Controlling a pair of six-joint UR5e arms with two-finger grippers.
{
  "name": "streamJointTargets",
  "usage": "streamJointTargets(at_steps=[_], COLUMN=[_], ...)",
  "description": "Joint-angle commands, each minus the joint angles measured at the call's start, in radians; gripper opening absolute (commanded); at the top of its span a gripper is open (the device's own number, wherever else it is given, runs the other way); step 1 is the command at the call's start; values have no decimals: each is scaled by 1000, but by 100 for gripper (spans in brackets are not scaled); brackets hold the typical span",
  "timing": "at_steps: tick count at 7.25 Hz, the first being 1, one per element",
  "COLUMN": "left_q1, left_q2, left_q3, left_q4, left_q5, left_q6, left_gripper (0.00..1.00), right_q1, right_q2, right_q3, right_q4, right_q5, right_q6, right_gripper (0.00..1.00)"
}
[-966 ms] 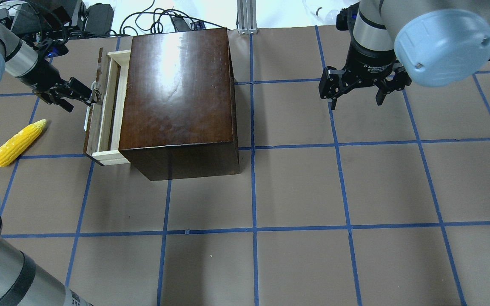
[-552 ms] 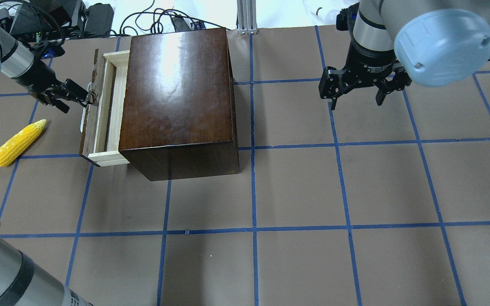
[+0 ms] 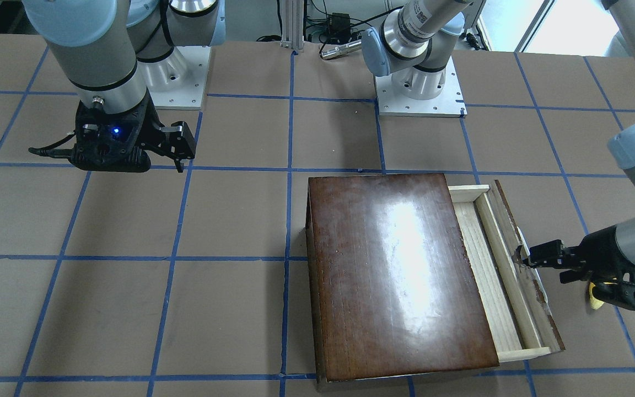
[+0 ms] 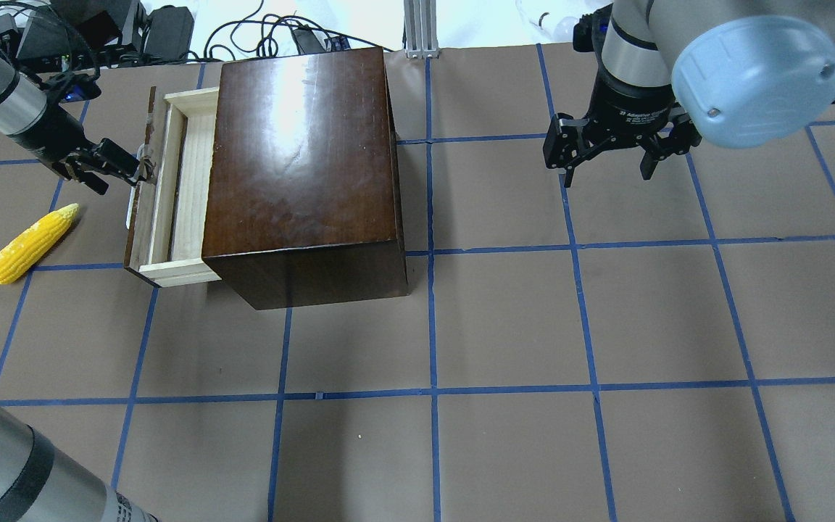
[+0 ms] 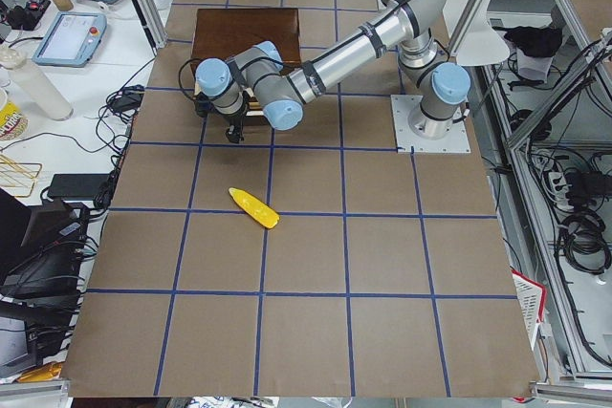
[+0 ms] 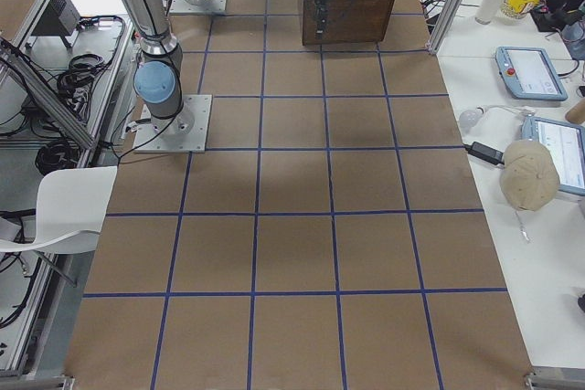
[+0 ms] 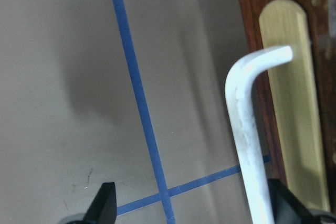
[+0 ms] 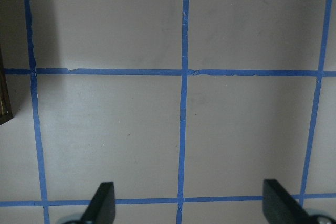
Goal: Open drawer and put corn inside
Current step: 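Pull the drawer handle away from the cabinet with the left gripper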
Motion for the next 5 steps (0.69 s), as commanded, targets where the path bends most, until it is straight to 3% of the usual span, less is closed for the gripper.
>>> streamJointTargets(at_steps=[1, 3, 5], left_q1=[10, 11, 30], left_q2=[0, 30, 40], left_q3=[0, 3, 93], left_q4=[0, -5, -114], left_q5=[12, 12, 47], left_q6=[15, 15, 15], left_gripper=[100, 100, 100], right_q1=[0, 0, 0], right_q2=[1, -1, 1], right_q3=[0, 0, 0], right_q4=[1, 1, 1], right_q5=[0, 0, 0], right_q6=[0, 0, 0], right_gripper=[100, 100, 100])
